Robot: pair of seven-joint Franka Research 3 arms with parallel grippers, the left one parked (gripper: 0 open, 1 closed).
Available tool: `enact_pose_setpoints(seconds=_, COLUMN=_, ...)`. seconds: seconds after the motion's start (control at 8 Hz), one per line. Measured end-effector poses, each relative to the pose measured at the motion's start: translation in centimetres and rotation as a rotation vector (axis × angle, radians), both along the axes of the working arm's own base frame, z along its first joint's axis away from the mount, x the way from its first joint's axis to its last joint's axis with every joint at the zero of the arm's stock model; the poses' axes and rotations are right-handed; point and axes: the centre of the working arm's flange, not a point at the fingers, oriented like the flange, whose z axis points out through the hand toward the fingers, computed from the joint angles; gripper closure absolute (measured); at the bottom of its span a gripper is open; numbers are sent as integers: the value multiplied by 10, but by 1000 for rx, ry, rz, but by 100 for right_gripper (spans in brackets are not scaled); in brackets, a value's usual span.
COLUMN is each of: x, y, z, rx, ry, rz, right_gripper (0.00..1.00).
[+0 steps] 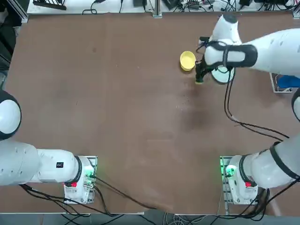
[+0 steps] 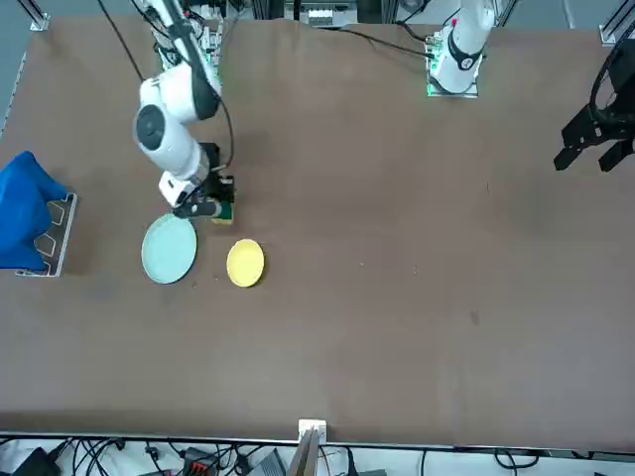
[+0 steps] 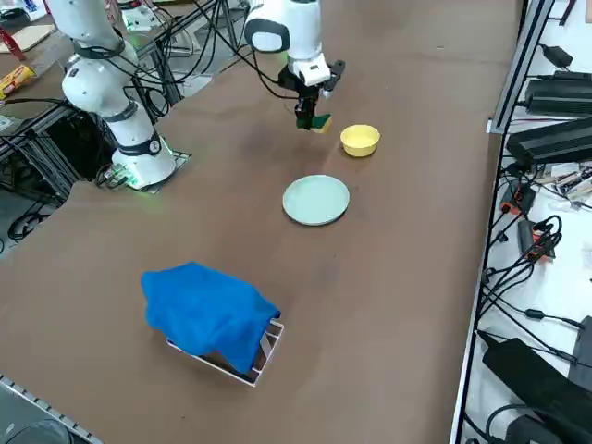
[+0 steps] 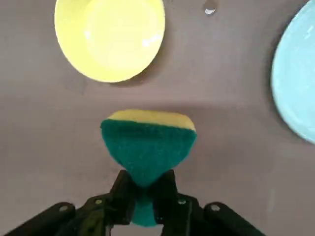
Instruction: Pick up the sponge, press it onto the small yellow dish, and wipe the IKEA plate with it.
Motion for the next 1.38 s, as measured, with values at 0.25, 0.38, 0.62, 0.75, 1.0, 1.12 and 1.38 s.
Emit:
enact_pose_setpoints(seconds=0.25, x=-22, y=32, z=-17, rx=-10, ry=8, rz=-43, right_gripper=78)
enact_pose_setpoints(seconds=0.38, x=-31, y=46, z=-24, rx=-14, ry=12, rz=-53, right_gripper=78)
enact_pose_setpoints(seconds=0.62, x=-47, y=68, z=-39, rx=-23, ry=22, rz=-70, right_gripper=77)
enact_pose_setpoints(seconds=0.75, x=-54, y=78, z=-48, rx=-27, ry=24, rz=-79, right_gripper=76)
enact_pose_setpoints(seconds=1.0, x=-65, y=88, z=-65, rx=-39, ry=39, rz=-86, right_gripper=70)
enact_pose_setpoints(seconds=1.12, x=-67, y=91, z=-69, rx=-40, ry=40, rz=-89, right_gripper=59)
enact_pose_setpoints(seconds=1.38, x=-69, y=94, z=-71, rx=-40, ry=38, rz=-94, right_gripper=23)
